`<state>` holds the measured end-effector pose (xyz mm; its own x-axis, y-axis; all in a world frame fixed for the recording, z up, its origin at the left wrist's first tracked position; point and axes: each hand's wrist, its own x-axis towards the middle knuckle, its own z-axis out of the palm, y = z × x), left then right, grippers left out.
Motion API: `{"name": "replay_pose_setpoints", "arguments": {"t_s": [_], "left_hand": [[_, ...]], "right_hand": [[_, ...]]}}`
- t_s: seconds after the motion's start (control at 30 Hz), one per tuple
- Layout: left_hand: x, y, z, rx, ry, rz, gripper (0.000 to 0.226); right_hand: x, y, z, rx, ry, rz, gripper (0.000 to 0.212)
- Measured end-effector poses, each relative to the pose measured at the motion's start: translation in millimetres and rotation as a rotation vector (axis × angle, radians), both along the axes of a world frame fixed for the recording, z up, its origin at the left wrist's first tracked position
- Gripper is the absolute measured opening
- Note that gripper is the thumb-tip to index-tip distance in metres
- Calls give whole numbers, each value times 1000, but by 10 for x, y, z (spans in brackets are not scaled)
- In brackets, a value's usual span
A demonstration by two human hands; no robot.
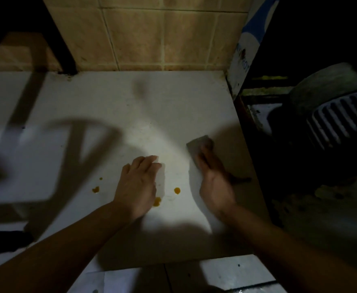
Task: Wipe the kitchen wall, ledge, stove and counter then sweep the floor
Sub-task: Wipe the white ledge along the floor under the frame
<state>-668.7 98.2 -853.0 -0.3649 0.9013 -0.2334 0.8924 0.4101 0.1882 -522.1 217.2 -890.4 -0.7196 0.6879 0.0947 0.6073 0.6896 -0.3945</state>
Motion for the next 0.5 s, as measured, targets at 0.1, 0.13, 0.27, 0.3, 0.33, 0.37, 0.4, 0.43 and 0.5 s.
{"name": "replay_pose_setpoints", "arguments": {"t_s": [0.1,0.13,0.27,0.3,0.33,0.37,0.4,0.43,0.5], "left_hand": [[-42,-110,16,-12,-4,57,60],[-71,-155,20,-29,-9,84,63],[-225,-348,55,-12,-39,162,67],[-256,-398,74,3,-37,177,64],[-276,-440,108,14,-40,206,67],[-296,-473,121,16,-44,226,75],[-315,-500,125,18,-42,235,84],[-351,-533,122,22,-41,258,88],[-385,-545,130,4,-34,292,74]], "right_hand": [[-156,-426,-35,38,29,201,56],[-200,-519,-42,40,18,261,56],[-410,-323,-48,65,42,229,59],[-482,-230,-13,50,35,176,62],[-564,-154,20,15,18,129,66],[-649,-132,47,-21,-8,104,67],[-713,-160,78,-47,-20,108,69],[-804,-225,96,-43,-9,153,70],[-835,-379,59,-17,48,336,68]]}}
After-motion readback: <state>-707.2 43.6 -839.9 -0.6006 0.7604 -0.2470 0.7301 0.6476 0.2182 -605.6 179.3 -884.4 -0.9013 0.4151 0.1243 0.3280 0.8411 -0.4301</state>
